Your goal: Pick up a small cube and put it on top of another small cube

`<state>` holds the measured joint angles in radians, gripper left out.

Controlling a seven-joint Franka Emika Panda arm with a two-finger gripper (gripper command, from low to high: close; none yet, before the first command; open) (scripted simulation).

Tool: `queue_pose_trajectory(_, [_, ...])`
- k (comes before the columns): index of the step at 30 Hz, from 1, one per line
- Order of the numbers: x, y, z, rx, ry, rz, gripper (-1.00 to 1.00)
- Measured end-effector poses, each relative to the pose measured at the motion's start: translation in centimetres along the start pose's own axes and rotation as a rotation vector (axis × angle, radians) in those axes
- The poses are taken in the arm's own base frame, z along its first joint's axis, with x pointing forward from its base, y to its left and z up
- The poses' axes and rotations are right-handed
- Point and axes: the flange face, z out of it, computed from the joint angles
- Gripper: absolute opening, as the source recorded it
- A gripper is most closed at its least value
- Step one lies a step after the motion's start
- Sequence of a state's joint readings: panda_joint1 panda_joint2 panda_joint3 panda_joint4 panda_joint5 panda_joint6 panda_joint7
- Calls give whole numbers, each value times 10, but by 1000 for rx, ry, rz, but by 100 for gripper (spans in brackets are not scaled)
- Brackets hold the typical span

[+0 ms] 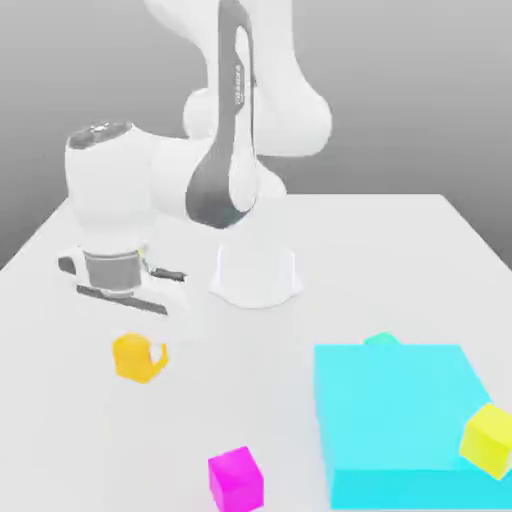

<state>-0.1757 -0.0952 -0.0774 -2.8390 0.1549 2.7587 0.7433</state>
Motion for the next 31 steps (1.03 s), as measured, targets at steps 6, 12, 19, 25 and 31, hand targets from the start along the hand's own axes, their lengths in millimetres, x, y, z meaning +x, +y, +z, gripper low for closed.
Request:
queue_pose_trajectory(6, [-128,-49,-6,-10,-17,-266,-100])
queue_pose_trajectory(12, [-256,-44,-5,-42,-8,-539,-100])
queue_pose_trajectory(19, [-320,-19,11,-72,33,-699,-100])
queue_pose_trajectory(25, [-319,-20,38,-72,43,-701,-100])
queue_pose_trajectory(31, [-318,-14,64,-67,24,-697,100])
